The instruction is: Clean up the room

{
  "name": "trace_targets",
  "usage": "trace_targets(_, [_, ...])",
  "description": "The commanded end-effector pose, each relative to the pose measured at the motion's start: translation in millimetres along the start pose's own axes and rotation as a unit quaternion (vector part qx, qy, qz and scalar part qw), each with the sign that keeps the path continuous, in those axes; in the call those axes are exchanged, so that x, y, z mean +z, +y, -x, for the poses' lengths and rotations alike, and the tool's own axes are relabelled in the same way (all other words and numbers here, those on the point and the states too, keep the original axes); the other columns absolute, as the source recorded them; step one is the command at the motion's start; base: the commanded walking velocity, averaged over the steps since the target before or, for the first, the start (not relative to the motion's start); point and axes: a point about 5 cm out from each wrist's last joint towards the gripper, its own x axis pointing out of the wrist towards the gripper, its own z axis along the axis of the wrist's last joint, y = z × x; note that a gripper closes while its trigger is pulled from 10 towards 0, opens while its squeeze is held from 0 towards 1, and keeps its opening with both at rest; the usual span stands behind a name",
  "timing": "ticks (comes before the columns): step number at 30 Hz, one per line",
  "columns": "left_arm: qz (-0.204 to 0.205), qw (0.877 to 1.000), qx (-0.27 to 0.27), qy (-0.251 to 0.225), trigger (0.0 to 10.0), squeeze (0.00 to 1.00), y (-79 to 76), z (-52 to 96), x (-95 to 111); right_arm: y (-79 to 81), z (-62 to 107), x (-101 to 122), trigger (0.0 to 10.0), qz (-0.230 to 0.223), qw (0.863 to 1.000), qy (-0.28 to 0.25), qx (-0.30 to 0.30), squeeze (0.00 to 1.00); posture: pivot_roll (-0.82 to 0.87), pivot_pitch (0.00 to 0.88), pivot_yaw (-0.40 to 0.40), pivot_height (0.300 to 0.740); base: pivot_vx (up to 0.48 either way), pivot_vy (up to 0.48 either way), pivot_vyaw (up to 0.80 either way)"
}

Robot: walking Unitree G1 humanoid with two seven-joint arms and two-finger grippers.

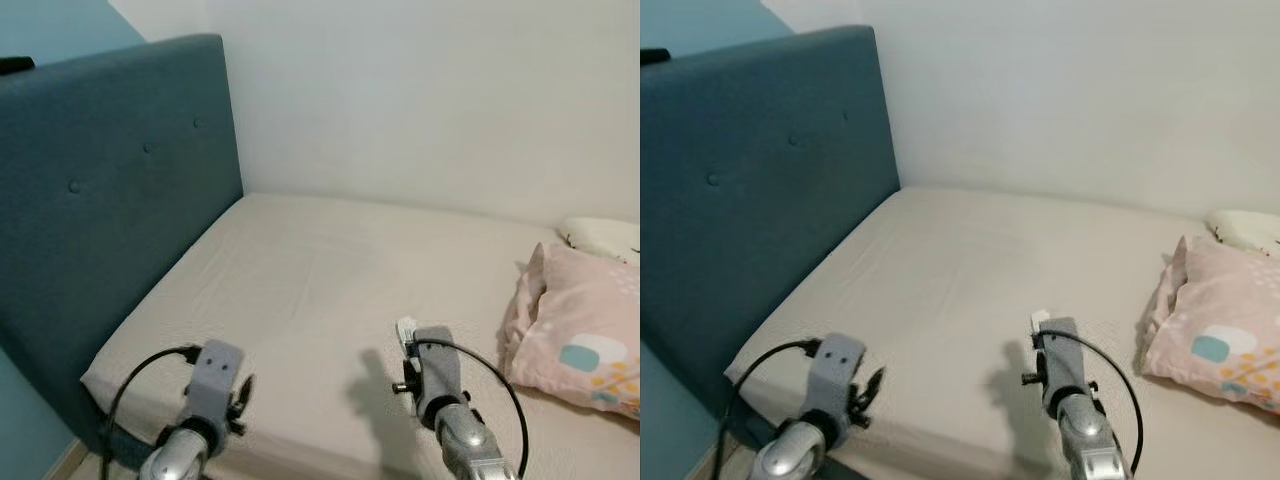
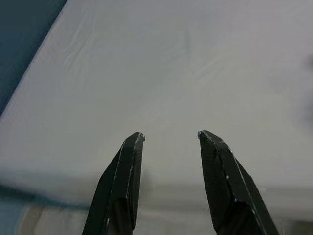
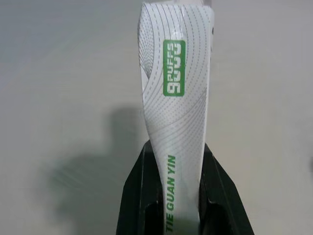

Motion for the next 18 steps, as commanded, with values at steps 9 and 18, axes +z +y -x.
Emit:
trace_targets(9, [0.011, 0.999, 0.031, 0.017, 10.0, 0.00, -6.8, 12.0, -19.2, 18.4, 26.6, -19.7, 10.0, -0.010, 1.000, -0.001, 0.020, 0.00, 0.02, 0.148, -0.028, 0.625, 0.000, 0.000, 0.00])
trace_targets(18, [0.024, 1.000, 0.018, 0.007, 10.0, 0.00, -17.2, 9.5, -15.1, 23.8, 31.4, -20.9, 10.0, -0.002, 1.000, -0.003, 0.021, 0.00, 0.01, 0.132, -0.024, 0.660, 0.000, 0.000, 0.00])
